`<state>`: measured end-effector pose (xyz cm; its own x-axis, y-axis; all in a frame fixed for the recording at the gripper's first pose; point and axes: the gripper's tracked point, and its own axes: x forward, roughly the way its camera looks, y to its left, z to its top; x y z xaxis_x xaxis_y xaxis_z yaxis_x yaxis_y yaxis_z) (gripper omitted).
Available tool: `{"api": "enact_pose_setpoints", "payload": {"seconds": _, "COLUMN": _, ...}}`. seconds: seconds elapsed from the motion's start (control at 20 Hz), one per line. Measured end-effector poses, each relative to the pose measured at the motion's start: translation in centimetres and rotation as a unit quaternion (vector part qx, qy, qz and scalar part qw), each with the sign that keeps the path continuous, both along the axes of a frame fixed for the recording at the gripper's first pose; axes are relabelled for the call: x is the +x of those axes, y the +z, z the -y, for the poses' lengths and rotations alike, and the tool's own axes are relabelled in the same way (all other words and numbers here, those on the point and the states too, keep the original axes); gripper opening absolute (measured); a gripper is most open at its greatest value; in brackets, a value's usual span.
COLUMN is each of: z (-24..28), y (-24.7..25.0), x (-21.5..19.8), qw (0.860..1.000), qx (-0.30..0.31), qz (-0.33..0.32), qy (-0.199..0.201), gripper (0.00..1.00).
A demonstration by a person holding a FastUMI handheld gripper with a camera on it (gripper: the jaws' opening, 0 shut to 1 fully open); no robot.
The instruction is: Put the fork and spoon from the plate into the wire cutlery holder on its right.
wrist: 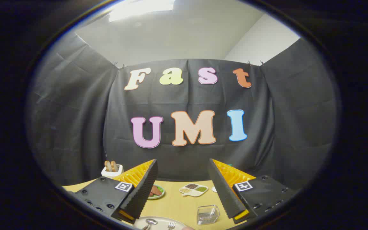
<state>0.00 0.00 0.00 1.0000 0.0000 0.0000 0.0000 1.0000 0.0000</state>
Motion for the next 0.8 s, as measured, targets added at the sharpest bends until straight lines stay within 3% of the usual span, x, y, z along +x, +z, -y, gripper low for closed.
{"api": "enact_pose_setpoints", "payload": {"seconds": 0.8, "z": -0.54, "y": -0.14, "x": 0.61, "qw": 1.000, "qx": 0.001, "qz": -0.003, "qy": 0.020, "gripper": 0.98}}
